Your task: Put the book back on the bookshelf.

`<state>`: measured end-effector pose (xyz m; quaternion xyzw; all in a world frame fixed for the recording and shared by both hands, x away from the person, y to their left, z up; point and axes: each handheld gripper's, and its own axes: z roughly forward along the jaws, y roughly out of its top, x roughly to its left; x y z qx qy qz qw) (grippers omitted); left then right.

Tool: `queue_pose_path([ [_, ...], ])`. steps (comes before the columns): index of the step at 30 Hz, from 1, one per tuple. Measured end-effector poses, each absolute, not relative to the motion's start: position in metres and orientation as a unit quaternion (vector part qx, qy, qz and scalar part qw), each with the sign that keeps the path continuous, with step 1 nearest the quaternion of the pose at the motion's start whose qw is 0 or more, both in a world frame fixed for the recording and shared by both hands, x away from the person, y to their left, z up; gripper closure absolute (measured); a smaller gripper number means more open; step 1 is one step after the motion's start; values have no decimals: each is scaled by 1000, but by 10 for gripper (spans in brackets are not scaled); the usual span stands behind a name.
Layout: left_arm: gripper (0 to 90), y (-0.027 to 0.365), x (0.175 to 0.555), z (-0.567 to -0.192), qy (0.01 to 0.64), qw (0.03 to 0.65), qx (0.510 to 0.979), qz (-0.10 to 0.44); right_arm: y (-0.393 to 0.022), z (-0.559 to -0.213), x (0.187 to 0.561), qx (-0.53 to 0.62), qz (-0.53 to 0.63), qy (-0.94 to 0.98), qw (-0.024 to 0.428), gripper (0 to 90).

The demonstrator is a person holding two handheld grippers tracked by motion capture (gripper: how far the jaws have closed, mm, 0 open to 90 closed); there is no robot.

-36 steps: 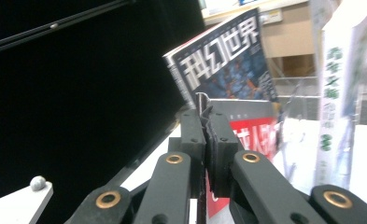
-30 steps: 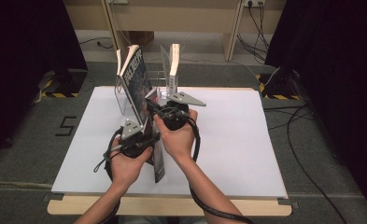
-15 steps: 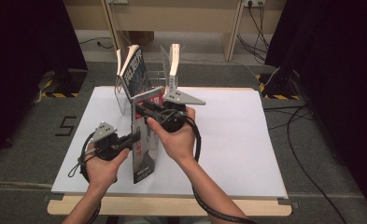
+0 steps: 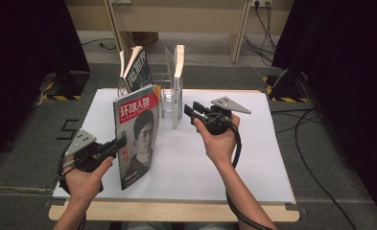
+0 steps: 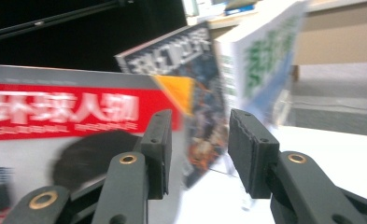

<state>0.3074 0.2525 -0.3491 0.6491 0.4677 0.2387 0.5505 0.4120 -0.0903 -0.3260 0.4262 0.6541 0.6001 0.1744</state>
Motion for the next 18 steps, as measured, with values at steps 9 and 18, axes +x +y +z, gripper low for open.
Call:
queue_pose_path([
  [9, 867, 277, 293, -347, 478, 551, 633, 259, -129, -356, 414, 468, 572, 646, 190, 601],
  [18, 867, 295, 284, -343, 489, 543, 620, 285, -161, -387, 417, 502, 546, 640, 201, 594],
])
